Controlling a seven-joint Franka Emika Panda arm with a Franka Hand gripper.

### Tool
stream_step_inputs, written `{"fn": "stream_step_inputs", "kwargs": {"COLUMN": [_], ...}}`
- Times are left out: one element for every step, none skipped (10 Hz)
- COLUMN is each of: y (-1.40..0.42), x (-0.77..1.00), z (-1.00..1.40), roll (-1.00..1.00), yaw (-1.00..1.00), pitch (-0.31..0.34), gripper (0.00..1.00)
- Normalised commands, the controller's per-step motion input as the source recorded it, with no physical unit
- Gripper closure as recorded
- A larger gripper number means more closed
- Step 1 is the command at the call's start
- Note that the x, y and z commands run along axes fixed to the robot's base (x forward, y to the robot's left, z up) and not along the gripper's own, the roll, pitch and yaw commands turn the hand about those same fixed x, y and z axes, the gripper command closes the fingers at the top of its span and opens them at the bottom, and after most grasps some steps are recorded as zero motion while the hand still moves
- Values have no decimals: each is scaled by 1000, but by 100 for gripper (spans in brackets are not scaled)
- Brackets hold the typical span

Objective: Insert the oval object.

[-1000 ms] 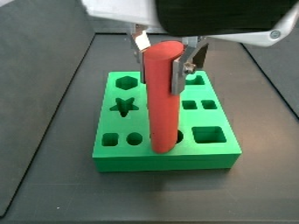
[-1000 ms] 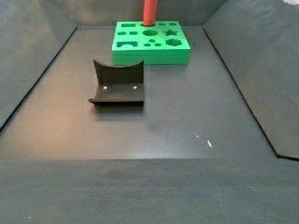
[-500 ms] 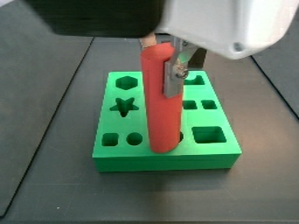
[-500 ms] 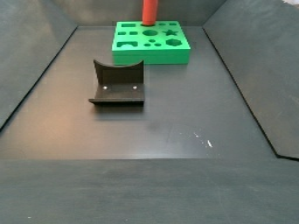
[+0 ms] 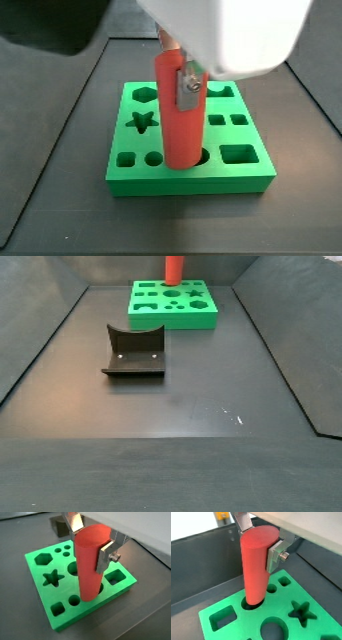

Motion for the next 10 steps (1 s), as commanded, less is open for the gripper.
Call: {"fn": "stream_step_inputs", "kwargs": {"y": [0,-26,-91,-29,-80,-26,0,0,0,0], "x": [0,217,420,114,489,511,477,406,377,477], "z": [-29,0,-40,-54,-217,-231,-143,-94,-94,-143], "roll": [304,246,104,70,157,186,199,243,249,199], "yaw": [-700,-606,-514,-200,-374,-440,-437,-426,-446,-426], "pitch": [107,43,53,11,47,60,97,133,131,103], "gripper": [100,100,100,100,100,100,100,100,100,100]}}
